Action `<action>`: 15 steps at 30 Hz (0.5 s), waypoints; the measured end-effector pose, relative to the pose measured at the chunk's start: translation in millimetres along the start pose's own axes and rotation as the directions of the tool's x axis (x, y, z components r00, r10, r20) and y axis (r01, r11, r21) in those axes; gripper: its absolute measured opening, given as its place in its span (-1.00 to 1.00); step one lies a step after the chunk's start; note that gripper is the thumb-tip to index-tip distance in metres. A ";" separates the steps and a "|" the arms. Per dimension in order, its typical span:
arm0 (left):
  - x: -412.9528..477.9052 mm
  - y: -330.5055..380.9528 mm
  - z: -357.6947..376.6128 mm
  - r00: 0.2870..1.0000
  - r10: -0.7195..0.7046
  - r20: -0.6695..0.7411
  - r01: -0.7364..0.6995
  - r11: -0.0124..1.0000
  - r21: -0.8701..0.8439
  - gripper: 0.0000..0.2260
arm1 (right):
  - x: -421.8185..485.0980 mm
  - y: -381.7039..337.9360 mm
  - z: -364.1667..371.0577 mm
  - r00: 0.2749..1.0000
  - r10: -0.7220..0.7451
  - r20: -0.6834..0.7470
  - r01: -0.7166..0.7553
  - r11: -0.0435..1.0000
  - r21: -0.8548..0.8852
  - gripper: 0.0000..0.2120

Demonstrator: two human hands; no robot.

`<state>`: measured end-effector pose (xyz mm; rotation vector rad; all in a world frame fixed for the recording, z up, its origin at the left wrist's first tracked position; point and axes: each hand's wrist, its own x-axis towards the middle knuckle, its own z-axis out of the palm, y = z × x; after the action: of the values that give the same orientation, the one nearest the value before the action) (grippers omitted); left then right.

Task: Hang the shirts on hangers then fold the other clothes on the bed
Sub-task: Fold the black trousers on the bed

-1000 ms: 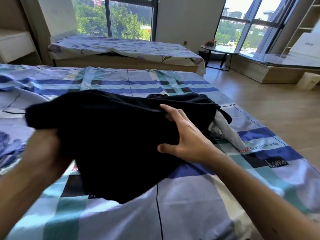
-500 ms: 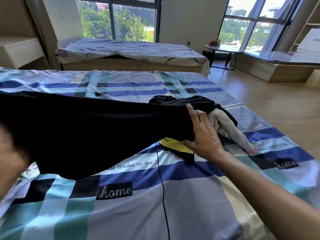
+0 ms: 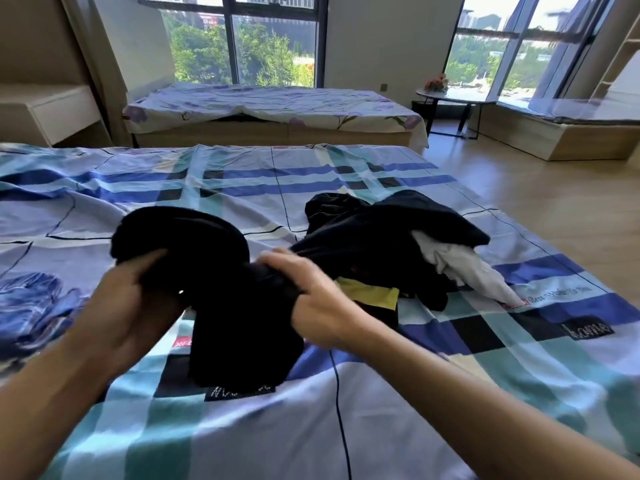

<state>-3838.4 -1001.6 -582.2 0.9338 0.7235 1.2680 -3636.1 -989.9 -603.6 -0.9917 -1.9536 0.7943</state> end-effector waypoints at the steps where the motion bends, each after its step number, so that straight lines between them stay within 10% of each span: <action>1: -8.6 11.1 3.2 0.997 -0.053 0.058 0.050 0.997 0.059 -0.65 | -3.5 -11.5 6.2 0.998 -0.029 0.060 0.023 0.996 0.090 -0.54; 6: -6.4 -2.6 -1.0 0.991 -0.006 0.131 -0.034 0.954 0.298 -0.65 | -13.5 -29.1 -8.0 0.984 0.176 -0.018 -0.114 0.710 0.695 -0.79; 11: -2.9 -7.0 -3.9 0.998 -0.017 0.066 -0.020 0.855 0.518 -0.67 | -8.7 -18.3 -53.7 0.723 0.606 -0.333 -0.321 0.721 0.614 -0.71; 15: 1.1 -8.5 4.9 0.953 -0.151 -0.262 0.206 0.958 0.199 -0.79 | -14.8 2.4 -66.7 0.668 0.483 -0.567 -0.348 0.875 0.336 -0.57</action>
<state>-3830.1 -1001.8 -587.4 0.8778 1.1404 1.1656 -3572.7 -989.7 -578.0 -1.3928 -1.0382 0.7456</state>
